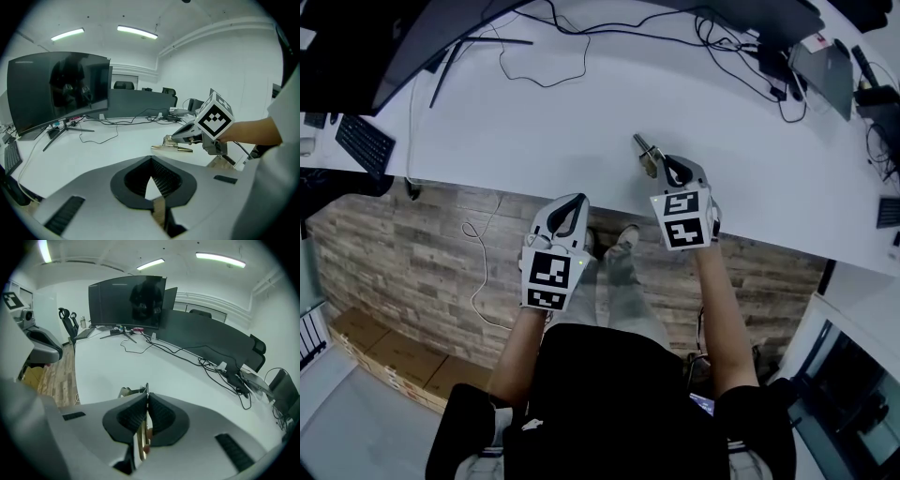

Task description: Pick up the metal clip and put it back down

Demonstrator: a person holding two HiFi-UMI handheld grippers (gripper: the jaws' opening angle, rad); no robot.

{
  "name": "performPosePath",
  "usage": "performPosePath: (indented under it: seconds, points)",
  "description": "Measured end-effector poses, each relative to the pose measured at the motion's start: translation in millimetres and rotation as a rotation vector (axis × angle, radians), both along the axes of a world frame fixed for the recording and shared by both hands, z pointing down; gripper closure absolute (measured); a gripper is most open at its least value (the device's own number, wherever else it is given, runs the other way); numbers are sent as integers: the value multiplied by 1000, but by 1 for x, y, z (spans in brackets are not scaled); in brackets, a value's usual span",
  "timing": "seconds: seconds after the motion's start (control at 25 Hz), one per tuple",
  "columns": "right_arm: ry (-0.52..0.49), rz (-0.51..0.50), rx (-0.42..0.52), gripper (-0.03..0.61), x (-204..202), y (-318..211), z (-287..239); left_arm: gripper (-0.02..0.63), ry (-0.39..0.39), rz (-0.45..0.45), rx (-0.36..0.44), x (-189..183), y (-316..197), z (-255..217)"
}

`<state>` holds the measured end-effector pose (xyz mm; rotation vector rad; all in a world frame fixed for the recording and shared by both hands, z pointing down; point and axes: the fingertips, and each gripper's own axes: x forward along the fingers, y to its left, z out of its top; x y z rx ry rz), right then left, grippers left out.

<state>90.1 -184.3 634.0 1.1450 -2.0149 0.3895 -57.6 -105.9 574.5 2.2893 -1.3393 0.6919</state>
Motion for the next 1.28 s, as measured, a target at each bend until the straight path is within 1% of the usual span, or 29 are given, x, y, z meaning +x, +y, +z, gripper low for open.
performPosePath:
  seconds: [0.52,1.28]
  points:
    - [32,-25,0,549,-1,-16,19,604,3,-13,-31,-3,-2,19]
    - [3,-30,-31,548,-5,-14,31,604,0,-17,-51,-3,-3,30]
